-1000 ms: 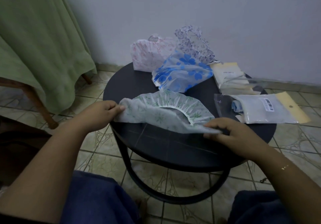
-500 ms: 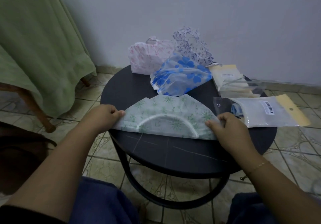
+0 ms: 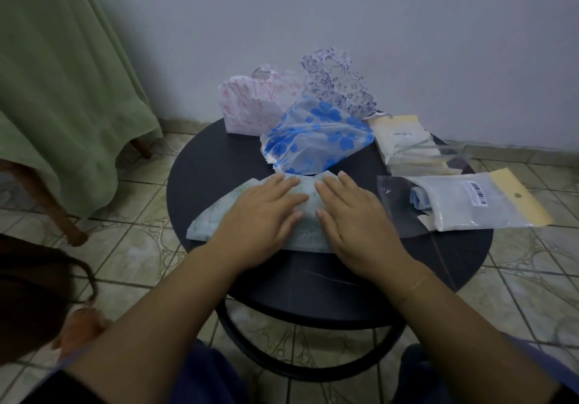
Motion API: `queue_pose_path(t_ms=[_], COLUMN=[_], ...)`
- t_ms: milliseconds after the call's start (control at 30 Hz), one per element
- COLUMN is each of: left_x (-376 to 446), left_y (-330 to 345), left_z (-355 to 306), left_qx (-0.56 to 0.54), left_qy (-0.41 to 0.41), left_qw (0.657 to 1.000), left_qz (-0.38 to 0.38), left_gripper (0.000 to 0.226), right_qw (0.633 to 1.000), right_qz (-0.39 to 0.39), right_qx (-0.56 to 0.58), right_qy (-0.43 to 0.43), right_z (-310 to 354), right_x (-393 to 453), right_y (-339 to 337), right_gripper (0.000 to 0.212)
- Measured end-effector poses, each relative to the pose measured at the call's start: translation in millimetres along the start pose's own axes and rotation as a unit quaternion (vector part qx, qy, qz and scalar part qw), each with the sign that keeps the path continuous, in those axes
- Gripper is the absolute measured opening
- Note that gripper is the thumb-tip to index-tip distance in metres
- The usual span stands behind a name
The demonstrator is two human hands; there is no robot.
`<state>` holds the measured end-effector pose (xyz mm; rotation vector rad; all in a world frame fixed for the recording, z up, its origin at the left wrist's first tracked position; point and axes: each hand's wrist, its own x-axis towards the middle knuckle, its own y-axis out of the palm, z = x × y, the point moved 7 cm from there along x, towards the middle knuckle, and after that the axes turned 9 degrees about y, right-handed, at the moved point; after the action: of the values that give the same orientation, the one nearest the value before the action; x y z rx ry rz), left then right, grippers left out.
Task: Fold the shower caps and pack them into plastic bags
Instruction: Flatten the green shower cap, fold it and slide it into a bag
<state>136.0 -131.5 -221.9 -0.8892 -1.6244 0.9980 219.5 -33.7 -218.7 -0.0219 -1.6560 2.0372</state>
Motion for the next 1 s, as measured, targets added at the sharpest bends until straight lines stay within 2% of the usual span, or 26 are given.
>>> queue_pose_path(t_ms=[67,133,333,567,700,1000], left_x=[3,2,-4,-12,-20,-66], left_y=[20,37,51,48,42,17], left_z=[8,19,30,41,48,98], left_qx=[0.008,0.025,0.040,0.014,0.016,0.029], left_qy=[-0.033,-0.070,-0.143,-0.217,-0.241,-0.360], left_qw=[0.997,0.988,0.965,0.954,0.953,0.913], left_qz=[0.074,0.138,0.218,0.206,0.184,0.189], left_gripper=[0.068,0.060,0.060,0.071,0.070,0.070], right_qw=[0.995,0.986,0.974,0.969,0.966,0.967], right_qz=[0.088,0.150,0.203,0.226,0.237,0.235], right_qx=[-0.026,-0.046,-0.051,-0.035,-0.020,-0.026], right_qy=[0.029,0.057,0.091,0.098,0.098,0.096], right_z=[-6,-13,-20,-21,-21,-21], right_x=[4,5,4,7,5,4], right_y=[19,34,53,54,52,51], right_gripper=[0.057,0.058,0.065,0.064,0.060,0.059])
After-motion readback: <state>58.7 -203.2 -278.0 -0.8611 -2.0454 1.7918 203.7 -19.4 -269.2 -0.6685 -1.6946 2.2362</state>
